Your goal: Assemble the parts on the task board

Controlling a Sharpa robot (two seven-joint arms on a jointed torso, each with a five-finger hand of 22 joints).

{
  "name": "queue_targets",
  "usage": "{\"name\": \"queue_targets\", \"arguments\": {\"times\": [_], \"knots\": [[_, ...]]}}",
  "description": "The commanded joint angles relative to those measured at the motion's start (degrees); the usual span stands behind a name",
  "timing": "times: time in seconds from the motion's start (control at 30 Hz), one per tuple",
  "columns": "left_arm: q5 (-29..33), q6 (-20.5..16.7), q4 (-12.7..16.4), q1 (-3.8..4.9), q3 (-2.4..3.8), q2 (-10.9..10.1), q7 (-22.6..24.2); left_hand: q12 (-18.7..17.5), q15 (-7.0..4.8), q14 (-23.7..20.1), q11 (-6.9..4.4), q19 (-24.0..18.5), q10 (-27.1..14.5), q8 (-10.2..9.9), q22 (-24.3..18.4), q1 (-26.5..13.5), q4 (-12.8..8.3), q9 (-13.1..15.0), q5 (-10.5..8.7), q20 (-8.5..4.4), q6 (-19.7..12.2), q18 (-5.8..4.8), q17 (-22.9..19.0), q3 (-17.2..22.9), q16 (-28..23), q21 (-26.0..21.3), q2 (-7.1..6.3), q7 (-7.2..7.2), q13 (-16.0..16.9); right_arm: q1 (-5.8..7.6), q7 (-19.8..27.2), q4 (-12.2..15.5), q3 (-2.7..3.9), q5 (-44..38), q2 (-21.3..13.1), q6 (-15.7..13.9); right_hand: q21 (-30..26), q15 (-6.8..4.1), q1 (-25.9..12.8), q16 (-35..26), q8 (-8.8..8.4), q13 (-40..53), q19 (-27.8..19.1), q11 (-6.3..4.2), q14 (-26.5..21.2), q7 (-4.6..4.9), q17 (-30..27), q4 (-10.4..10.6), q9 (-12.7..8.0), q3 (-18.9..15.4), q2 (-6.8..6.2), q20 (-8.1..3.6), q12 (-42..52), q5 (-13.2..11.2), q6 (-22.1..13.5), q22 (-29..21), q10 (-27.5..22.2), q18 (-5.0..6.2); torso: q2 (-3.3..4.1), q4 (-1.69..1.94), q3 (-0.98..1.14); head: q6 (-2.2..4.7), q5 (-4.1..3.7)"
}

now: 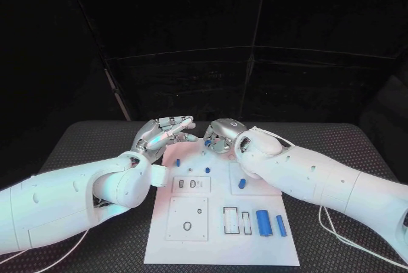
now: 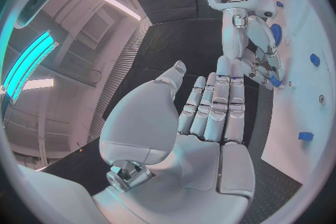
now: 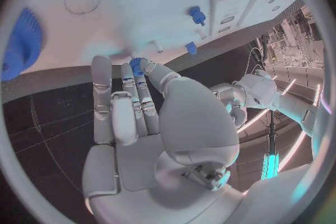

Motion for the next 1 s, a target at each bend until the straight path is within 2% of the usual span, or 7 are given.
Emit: {"name": "queue_targets", "arguments": {"times": [0.03,0.17,0.43,0.67,1.0], "knots": [[-0.35,0.71,0.19,0.13,0.04,0.06,0.24,-0.46,0.14,-0.17,0.19,0.29,-0.08,-0.39,0.06,0.2,-0.6,-0.09,0.29,-0.1,0.08,0.2,0.13,0.16,-0.37,0.22,0.78,1.24,-0.06,-0.06,-0.66,-0.53,-0.34,-0.94,0.52,1.77,0.38,0.17,-0.22,0.2,-0.33,0.04,-0.36,0.28,2.26,0.45,-0.14,0.19,-0.03,0.29,-0.56,-0.06,-0.3,-0.18,-0.16,0.0,-0.22,-0.37,0.02,0.02,0.03,-0.05,-0.07],[-0.35,0.7,0.23,0.16,0.05,0.02,0.26,-0.59,0.15,-0.21,0.2,0.24,-0.08,-0.47,0.05,0.42,-0.81,-0.08,0.3,-0.1,0.08,0.2,0.2,0.39,-0.5,0.24,0.95,1.25,-0.05,-0.04,-0.81,-0.77,-0.39,-1.14,0.79,1.79,0.38,0.21,-0.34,0.2,-0.37,0.03,-0.44,0.32,2.24,0.48,-0.15,0.3,-0.03,0.37,-0.66,-0.03,-0.35,-0.23,-0.24,-0.03,-0.31,-0.36,0.04,0.05,-0.01,-0.11,-0.03],[-0.35,0.67,0.23,0.21,0.05,0.0,0.29,-0.63,0.15,-0.22,0.21,0.22,-0.07,-0.5,0.05,0.45,-0.86,-0.08,0.29,-0.1,0.08,0.2,0.22,0.44,-0.53,0.25,0.98,1.25,-0.05,-0.01,-1.01,-1.41,-0.44,-1.28,1.24,1.16,0.41,0.35,-0.75,0.16,-0.51,-0.03,-0.7,0.47,2.19,0.63,-0.3,0.68,-0.06,0.66,-1.05,0.11,-0.57,-0.42,-0.66,-0.13,-0.76,-0.33,0.02,0.01,0.05,-0.16,0.12],[-0.35,0.69,0.2,0.24,0.05,0.03,0.26,-0.63,0.15,-0.22,0.21,0.22,-0.07,-0.5,0.05,0.45,-0.86,-0.08,0.29,-0.1,0.08,0.2,0.22,0.44,-0.53,0.25,0.98,1.25,-0.05,0.06,-0.88,-1.73,-0.44,-1.04,1.62,2.26,-0.01,1.31,-1.79,0.27,-0.78,-1.2,-1.66,1.61,2.11,1.49,-0.2,1.71,-0.21,1.51,-2.33,0.86,-1.09,-1.02,-3.02,-1.19,-5.12,-0.18,0.03,0.01,0.03,-0.16,0.19],[-0.35,0.72,0.19,0.29,0.05,0.04,0.25,-0.67,0.16,-0.23,0.21,0.21,-0.06,-0.52,0.04,0.44,-0.89,-0.08,0.28,-0.1,0.09,0.19,0.24,0.45,-0.56,0.25,0.98,1.26,-0.04,0.14,-0.83,-1.62,-0.44,-0.47,1.76,2.56,-1.16,1.84,-2.13,-0.03,-0.71,-1.59,-2.92,2.19,1.79,1.21,-0.98,2.76,-0.16,1.3,-3.75,1.57,-0.96,-1.91,-6.39,-3.35,-10.09,0.27,0.01,0.01,0.02,-0.17,0.3]]}}
